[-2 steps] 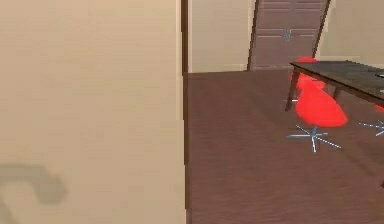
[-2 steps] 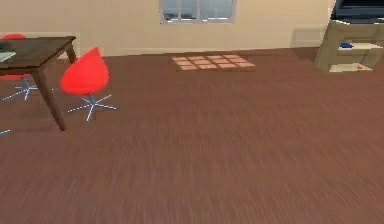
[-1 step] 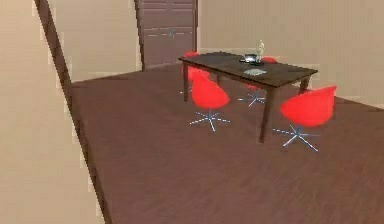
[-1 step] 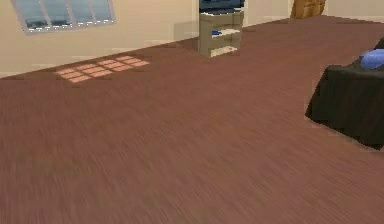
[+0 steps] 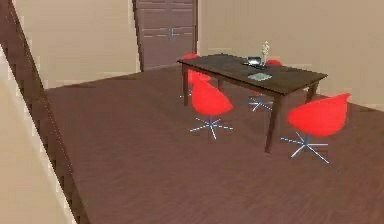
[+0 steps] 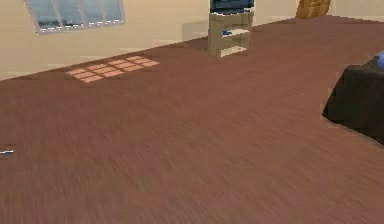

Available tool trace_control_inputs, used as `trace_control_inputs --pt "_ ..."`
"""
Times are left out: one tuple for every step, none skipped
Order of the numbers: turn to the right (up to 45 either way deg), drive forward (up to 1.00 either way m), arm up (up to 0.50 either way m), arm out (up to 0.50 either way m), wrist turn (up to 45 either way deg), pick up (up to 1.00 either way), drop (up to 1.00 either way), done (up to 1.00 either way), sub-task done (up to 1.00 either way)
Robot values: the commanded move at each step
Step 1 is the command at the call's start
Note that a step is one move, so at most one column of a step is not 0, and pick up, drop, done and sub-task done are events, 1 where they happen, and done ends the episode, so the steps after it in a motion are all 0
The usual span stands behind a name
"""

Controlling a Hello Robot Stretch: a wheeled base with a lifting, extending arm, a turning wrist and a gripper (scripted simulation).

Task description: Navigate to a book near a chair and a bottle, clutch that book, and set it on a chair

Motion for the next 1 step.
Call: trace_control_inputs --pt "24.0 0.0 0.0 0.0 0.0 0.0 0.0 0.0 0.0"
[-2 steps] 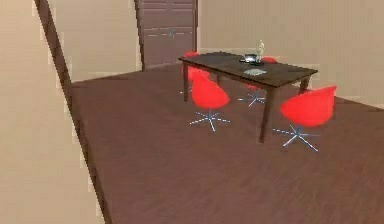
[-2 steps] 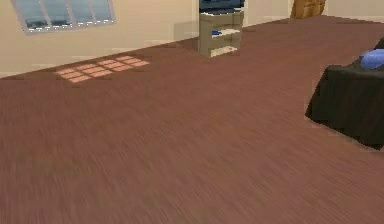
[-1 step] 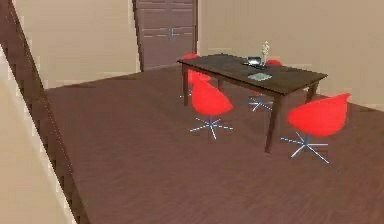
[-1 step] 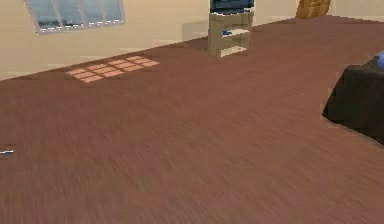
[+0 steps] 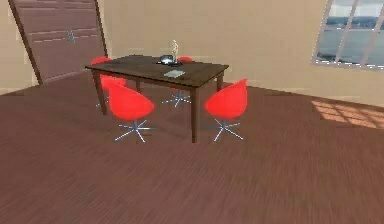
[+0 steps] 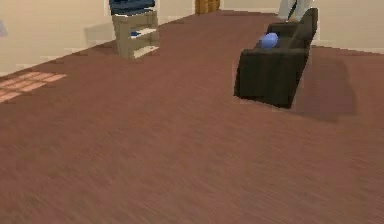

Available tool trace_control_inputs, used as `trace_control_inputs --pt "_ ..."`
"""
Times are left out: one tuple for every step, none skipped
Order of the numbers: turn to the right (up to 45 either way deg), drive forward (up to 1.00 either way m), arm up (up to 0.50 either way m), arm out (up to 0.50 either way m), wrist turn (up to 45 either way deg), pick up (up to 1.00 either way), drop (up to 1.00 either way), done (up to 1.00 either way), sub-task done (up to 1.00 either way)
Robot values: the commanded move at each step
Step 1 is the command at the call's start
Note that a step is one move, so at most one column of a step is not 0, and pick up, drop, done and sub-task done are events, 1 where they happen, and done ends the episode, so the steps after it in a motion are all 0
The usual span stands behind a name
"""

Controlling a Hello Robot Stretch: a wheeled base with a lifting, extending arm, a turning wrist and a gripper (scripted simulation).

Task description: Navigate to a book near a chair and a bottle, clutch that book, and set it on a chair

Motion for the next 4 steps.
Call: trace_control_inputs --pt "0.0 0.15 0.0 0.0 0.0 0.0 0.0 0.0 0.0" --pt "-15.0 0.0 0.0 0.0 0.0 0.0 0.0 0.0 0.0" --pt "0.0 0.45 0.0 0.0 0.0 0.0 0.0 0.0 0.0" --pt "-45.0 0.0 0.0 0.0 0.0 0.0 0.0 0.0 0.0"
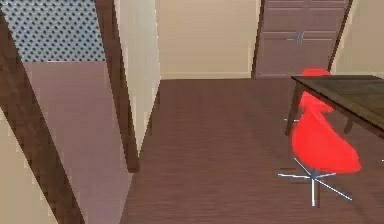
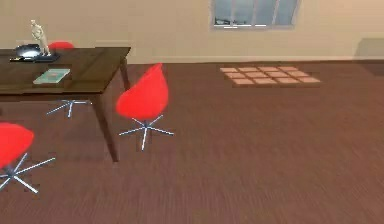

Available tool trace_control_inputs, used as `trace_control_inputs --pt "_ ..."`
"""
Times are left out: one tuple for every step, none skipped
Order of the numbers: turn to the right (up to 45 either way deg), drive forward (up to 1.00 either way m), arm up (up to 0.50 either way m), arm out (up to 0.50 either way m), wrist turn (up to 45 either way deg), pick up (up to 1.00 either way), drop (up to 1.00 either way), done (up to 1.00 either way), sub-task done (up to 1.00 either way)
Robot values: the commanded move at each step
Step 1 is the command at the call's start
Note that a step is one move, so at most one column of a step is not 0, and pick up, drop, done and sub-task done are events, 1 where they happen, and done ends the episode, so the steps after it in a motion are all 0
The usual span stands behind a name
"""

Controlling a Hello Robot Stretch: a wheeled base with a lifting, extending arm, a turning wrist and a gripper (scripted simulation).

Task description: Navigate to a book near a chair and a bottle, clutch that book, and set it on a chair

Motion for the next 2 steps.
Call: trace_control_inputs --pt "0.0 0.8 0.0 0.0 0.0 0.0 0.0 0.0 0.0" --pt "-45.0 0.0 0.0 0.0 0.0 0.0 0.0 0.0 0.0"
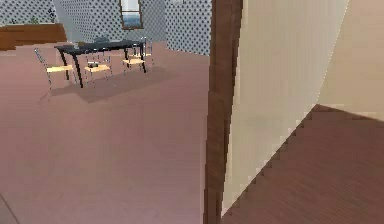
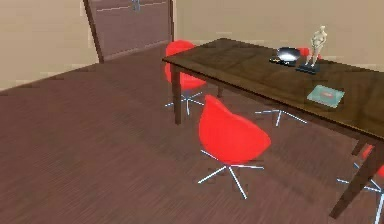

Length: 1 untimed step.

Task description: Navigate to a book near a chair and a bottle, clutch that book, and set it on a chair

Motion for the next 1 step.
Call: trace_control_inputs --pt "-9.0 0.0 0.0 0.0 0.0 0.0 0.0 0.0 0.0"
